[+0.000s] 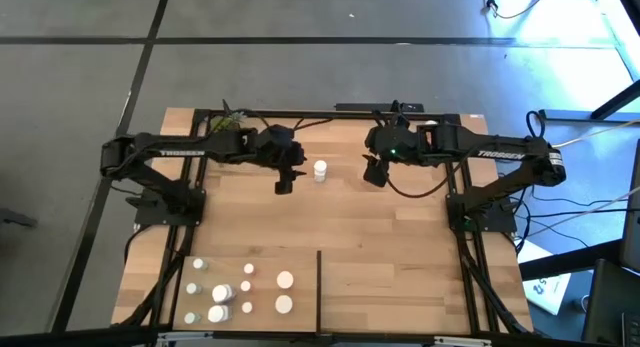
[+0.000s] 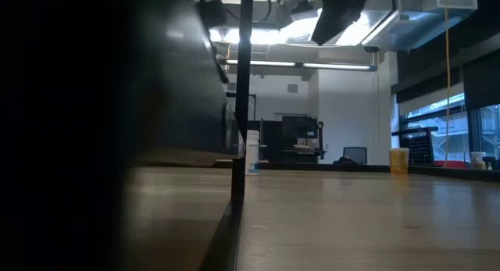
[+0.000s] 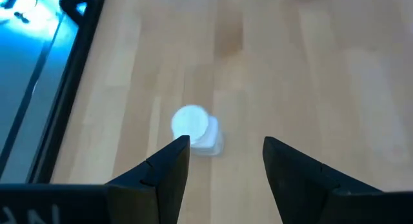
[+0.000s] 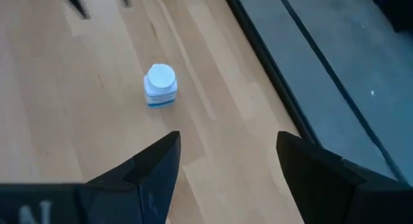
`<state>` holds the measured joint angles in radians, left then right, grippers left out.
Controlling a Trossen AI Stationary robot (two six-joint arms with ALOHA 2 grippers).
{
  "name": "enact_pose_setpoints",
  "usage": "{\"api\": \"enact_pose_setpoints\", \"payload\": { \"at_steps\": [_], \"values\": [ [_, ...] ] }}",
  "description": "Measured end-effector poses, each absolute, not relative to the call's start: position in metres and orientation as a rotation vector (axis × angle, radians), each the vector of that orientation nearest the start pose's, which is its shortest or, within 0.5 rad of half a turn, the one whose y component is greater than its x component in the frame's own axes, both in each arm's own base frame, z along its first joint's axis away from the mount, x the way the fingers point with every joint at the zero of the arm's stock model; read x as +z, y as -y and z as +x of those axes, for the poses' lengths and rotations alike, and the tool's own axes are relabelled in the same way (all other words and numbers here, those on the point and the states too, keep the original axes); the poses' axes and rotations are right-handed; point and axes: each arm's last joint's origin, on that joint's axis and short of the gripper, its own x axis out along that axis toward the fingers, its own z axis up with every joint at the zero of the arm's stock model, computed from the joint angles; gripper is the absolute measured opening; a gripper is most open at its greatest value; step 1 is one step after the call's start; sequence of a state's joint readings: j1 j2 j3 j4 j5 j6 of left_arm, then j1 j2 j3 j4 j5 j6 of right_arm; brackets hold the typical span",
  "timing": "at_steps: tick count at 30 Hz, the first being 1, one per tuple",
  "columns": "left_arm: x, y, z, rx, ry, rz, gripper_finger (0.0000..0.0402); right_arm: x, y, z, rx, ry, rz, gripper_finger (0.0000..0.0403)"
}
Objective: Pick and place medicine bottles onto shelf by color
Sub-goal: Put the white pill bottle on the shelf aligned with the other white pill bottle
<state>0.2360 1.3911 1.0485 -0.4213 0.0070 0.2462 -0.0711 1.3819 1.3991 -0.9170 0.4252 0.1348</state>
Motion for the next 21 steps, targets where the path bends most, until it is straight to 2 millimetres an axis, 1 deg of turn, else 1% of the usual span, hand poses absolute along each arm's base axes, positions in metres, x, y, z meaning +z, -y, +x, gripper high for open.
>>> {"api": "enact_pose_setpoints", "payload": {
  "at_steps": [5,9,21],
  "values": [
    [0.26,-0.079,0.293,0.147,-0.795,0.128,0.019,0.354,0.031,0.272,-0.504,-0.855,-0.069,0.0257],
    [0.252,-0.082,0.299,0.142,-0.804,0.12,0.019,0.354,0.031,0.273,-0.518,-0.843,-0.02,0.0257],
    [0.25,-0.081,0.301,0.139,-0.802,0.114,0.019,0.354,0.031,0.273,-0.52,-0.841,-0.015,0.0257]
  ]
}}
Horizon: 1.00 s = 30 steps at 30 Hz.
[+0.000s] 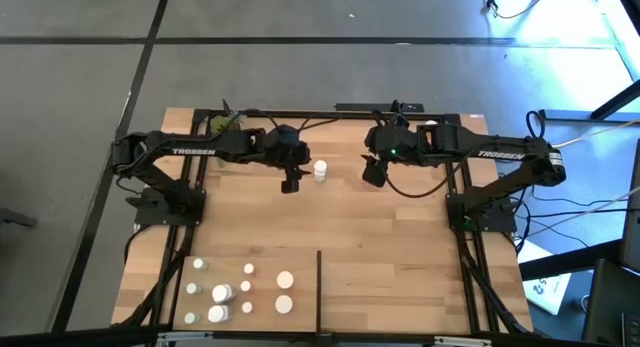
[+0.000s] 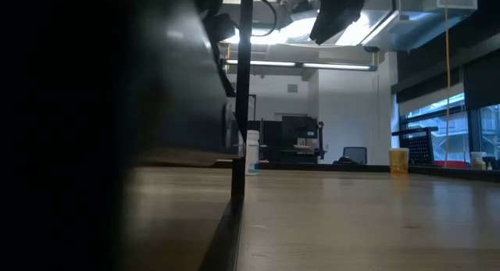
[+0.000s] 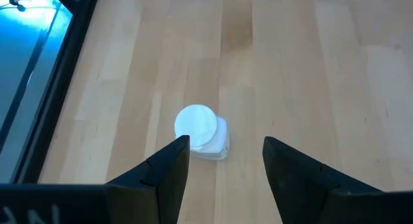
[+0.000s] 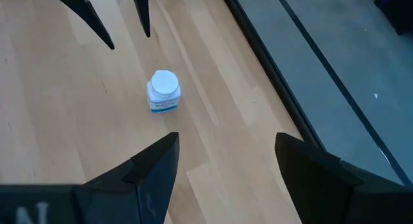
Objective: Pick and place medicine bottles onto shelf by color
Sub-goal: Put the white pill bottle on the shelf aligned with the other white pill bottle
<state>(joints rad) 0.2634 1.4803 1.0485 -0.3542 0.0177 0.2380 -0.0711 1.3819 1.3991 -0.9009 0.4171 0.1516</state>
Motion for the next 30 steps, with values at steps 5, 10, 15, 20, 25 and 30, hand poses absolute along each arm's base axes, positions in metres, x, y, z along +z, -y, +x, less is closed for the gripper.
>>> {"api": "enact_pose_setpoints", "payload": {
  "at_steps": [5,10,15,20,25,30],
  "values": [
    [0.25,-0.081,0.301,0.139,-0.802,0.114,0.019,0.354,0.031,0.273,-0.52,-0.841,-0.015,0.0257],
    [0.25,-0.081,0.301,0.14,-0.802,0.112,0.019,0.354,0.031,0.273,-0.52,-0.84,-0.015,0.0257],
    [0.25,-0.081,0.301,0.157,-0.798,0.071,0.019,0.354,0.031,0.273,-0.52,-0.84,-0.015,0.0257],
    [0.25,-0.081,0.302,0.157,-0.793,0.073,0.019,0.354,0.031,0.273,-0.519,-0.84,-0.014,0.0257],
    [0.252,-0.082,0.307,0.155,-0.747,0.086,0.019,0.354,0.031,0.273,-0.52,-0.84,-0.013,0.0257],
    [0.246,-0.087,0.312,0.131,-0.742,0.062,0.0195,0.354,0.031,0.273,-0.519,-0.84,-0.015,0.0257]
  ]
}}
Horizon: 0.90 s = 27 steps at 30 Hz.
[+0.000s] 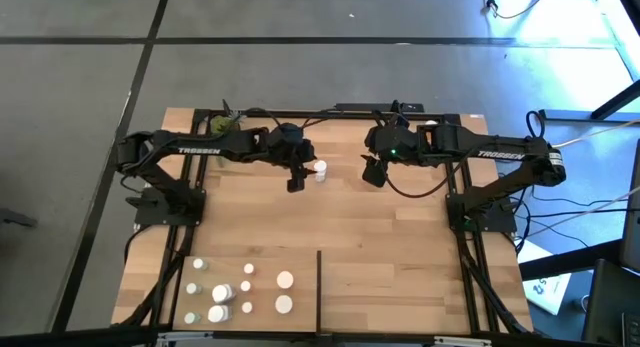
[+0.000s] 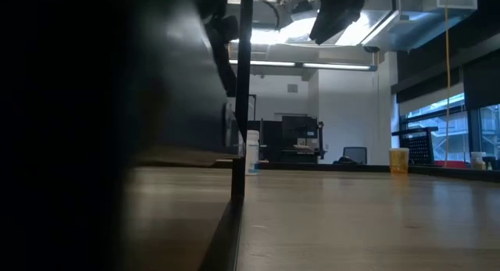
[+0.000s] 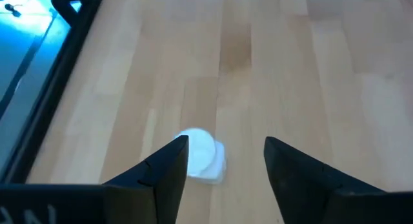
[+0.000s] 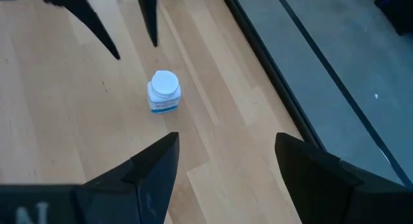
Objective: Pick and place medicine bottles onto shelf by color
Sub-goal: Put the white pill bottle on the shelf aligned with the other white pill bottle
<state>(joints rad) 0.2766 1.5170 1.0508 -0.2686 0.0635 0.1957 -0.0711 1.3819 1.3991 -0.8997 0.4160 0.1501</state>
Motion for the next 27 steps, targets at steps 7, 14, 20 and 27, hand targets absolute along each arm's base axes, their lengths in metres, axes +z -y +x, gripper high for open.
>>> {"api": "enact_pose_setpoints", "payload": {
  "at_steps": [7,14,20,27],
  "values": [
    [0.237,-0.09,0.315,0.131,-0.76,0.051,0.0278,0.354,0.031,0.273,-0.518,-0.839,-0.015,0.0257],
    [0.237,-0.092,0.318,0.14,-0.744,0.108,0.0335,0.354,0.031,0.273,-0.518,-0.837,-0.015,0.0257],
    [0.222,-0.095,0.326,0.137,-0.774,0.104,0.0338,0.355,0.031,0.273,-0.519,-0.836,-0.015,0.0257],
    [0.206,-0.103,0.334,0.145,-0.784,0.111,0.0338,0.355,0.031,0.274,-0.5,-0.831,-0.004,0.0257]
  ]
}}
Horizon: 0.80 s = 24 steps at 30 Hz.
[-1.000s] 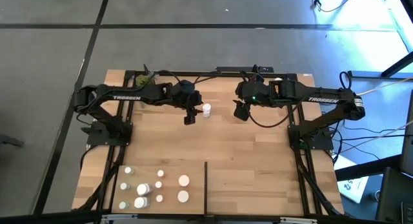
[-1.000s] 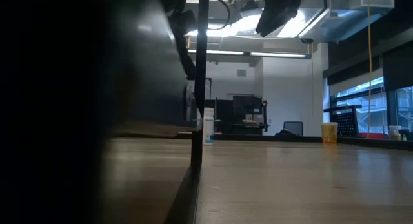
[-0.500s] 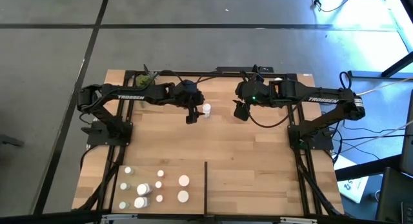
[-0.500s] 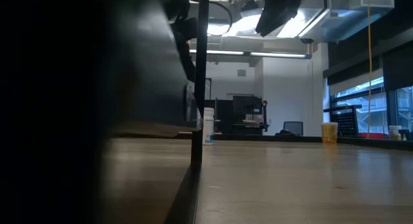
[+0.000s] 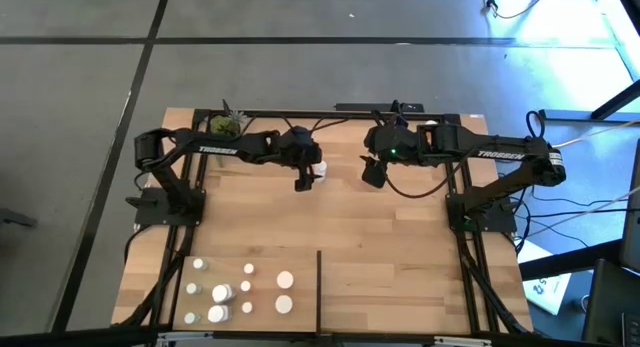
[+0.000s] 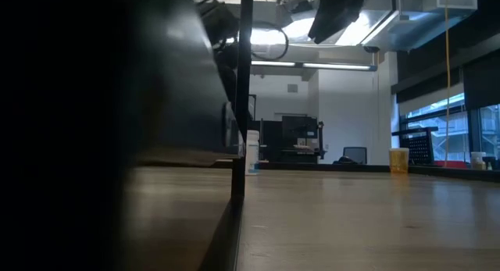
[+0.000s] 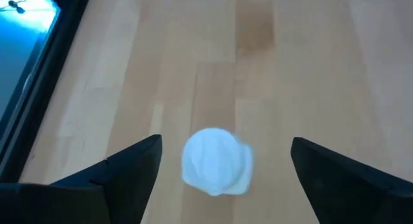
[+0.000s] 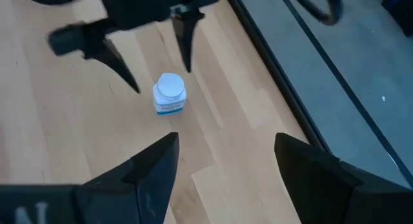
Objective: Pick and place medicine bottles onto shelf by color
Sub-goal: Put the white pill bottle on the shelf aligned with the other white pill bottle
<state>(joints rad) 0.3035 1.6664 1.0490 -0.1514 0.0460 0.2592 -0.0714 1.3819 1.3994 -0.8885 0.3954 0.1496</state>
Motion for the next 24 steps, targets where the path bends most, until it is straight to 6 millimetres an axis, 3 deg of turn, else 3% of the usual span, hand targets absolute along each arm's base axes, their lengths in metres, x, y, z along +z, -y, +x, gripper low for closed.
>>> {"api": "enact_pose_setpoints", "payload": {
  "at_steps": [14,24],
  "values": [
    [0.19,-0.122,0.334,0.132,-0.805,0.077,0.0338,0.355,0.031,0.274,-0.5,-0.824,-0.003,0.0257],
    [0.186,-0.124,0.336,0.107,-0.801,0.091,0.0338,0.355,0.031,0.274,-0.5,-0.824,-0.003,0.0257]
  ]
}}
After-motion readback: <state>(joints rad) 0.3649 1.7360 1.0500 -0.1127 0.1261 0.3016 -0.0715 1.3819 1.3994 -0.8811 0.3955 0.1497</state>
